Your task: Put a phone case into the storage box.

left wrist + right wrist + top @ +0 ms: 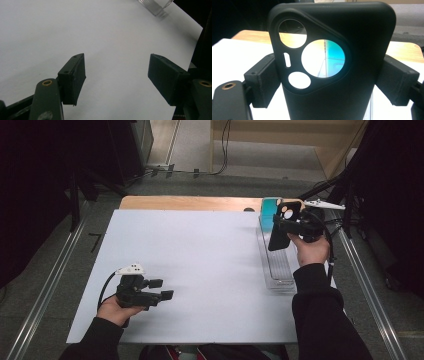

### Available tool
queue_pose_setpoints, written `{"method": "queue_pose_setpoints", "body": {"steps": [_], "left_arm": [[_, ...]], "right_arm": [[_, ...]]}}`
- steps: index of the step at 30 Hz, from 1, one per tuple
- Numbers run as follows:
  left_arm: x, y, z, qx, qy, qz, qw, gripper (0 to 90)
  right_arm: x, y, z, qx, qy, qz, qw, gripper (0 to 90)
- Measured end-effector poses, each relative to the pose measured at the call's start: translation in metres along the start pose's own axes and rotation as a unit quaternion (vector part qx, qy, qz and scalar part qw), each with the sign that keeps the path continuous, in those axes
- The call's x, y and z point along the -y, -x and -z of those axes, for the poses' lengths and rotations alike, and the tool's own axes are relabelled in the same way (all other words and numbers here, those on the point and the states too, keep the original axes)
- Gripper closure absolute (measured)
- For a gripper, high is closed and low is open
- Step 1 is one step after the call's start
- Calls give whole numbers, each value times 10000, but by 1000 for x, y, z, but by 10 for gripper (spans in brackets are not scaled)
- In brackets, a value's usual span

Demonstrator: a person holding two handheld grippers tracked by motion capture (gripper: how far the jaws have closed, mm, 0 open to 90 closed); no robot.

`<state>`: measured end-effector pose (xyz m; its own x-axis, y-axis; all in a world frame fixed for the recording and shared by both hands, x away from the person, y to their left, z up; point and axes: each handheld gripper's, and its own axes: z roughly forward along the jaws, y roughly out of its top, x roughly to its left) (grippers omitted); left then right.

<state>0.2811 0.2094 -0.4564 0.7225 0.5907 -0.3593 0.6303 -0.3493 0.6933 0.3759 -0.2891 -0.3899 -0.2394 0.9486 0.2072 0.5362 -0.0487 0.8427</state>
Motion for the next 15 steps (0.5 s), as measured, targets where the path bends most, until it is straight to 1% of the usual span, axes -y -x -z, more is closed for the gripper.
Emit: {"method": "queue_pose_setpoints", "body": {"steps": [2, 5, 8, 10, 14, 15], "left_arm": [[0, 0, 0, 6, 1, -7, 10000, 304], [0, 0, -1, 21, -6, 2, 10000, 304], [0, -1, -1, 23, -27, 18, 10000, 304], [-1, 0, 0, 42, -18, 29, 10000, 304], [-1, 1, -1, 75, 4, -5, 10000, 304], [-1, 1, -1, 73, -19, -20, 10000, 304]], "right_arm": [[-1, 1, -7, 145, -28, 17, 9999, 120], [-1, 3, -16, 285, -7, -25, 9996, 119], [0, 6, -25, 323, -5, -99, 9994, 119], [-1, 7, -30, 354, -27, -193, 9992, 119], [-2, 8, -39, 469, -23, -87, 9989, 118], [-2, 9, -41, 491, -8, -133, 9987, 118]]}}
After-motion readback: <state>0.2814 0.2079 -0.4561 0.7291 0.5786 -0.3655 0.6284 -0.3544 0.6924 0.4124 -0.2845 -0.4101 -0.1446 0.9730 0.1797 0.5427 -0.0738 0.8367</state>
